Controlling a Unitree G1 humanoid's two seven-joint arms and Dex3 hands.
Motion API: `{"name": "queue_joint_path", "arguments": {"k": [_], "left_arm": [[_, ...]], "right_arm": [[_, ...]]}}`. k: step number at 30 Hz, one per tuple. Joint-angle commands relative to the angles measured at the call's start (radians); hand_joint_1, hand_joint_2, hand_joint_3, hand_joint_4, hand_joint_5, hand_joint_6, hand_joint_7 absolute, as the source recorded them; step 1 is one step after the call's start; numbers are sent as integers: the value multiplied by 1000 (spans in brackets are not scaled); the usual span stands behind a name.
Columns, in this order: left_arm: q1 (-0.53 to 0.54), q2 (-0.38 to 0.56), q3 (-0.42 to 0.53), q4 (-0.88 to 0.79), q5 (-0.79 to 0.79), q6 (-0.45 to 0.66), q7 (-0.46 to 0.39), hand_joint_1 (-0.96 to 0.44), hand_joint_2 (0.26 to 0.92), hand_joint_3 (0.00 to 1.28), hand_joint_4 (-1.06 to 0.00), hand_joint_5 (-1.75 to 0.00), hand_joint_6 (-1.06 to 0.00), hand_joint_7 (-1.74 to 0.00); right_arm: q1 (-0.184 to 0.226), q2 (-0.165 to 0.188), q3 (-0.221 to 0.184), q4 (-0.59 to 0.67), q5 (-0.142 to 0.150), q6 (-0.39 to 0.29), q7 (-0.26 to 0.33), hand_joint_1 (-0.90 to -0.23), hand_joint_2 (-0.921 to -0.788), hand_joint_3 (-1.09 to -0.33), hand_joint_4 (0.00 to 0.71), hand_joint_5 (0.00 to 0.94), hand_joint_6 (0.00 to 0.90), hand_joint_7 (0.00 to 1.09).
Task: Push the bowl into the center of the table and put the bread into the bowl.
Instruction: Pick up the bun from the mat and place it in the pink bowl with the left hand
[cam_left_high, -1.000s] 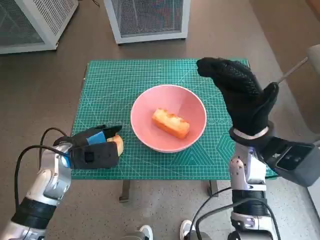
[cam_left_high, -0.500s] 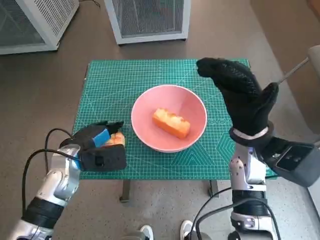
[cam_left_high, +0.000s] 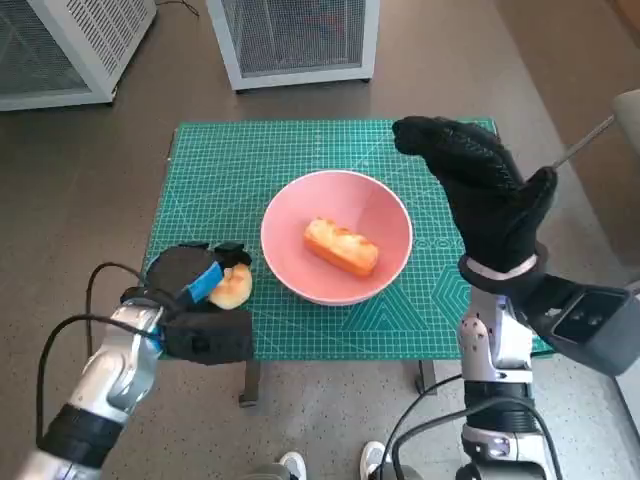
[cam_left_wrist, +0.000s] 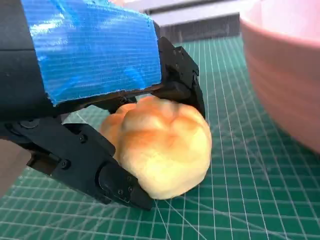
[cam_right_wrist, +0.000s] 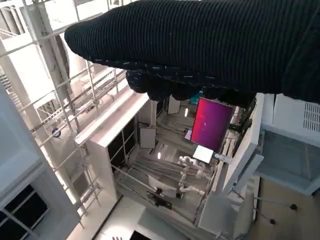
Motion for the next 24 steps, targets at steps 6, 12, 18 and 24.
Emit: {"name": "queue_joint_path", "arguments": {"k": [6,12,18,24], "left_arm": [[-8,9,163,-204,-114,-38,-5,3,914,13,-807,-1029,-663,-1131],[-63,-13,201,-273,-140,-42,-5,3,907,7,-821,-1072,-695,-1039],[-142,-57,187,-292,-120,-50,15,2,906,7,-814,-1085,-708,-1023],[-232,-124,138,-290,-81,-57,31,2,908,7,-803,-1072,-705,-1056]], "right_arm": [[11,2,-3,10,6,15,4,-502,-921,-450,254,2,-1,667],[10,5,-3,14,5,14,4,-501,-921,-453,252,1,-1,666],[10,6,-2,15,0,13,-1,-497,-921,-457,251,0,-1,665],[11,8,0,12,-7,14,-7,-494,-921,-464,252,1,-1,663]]}}
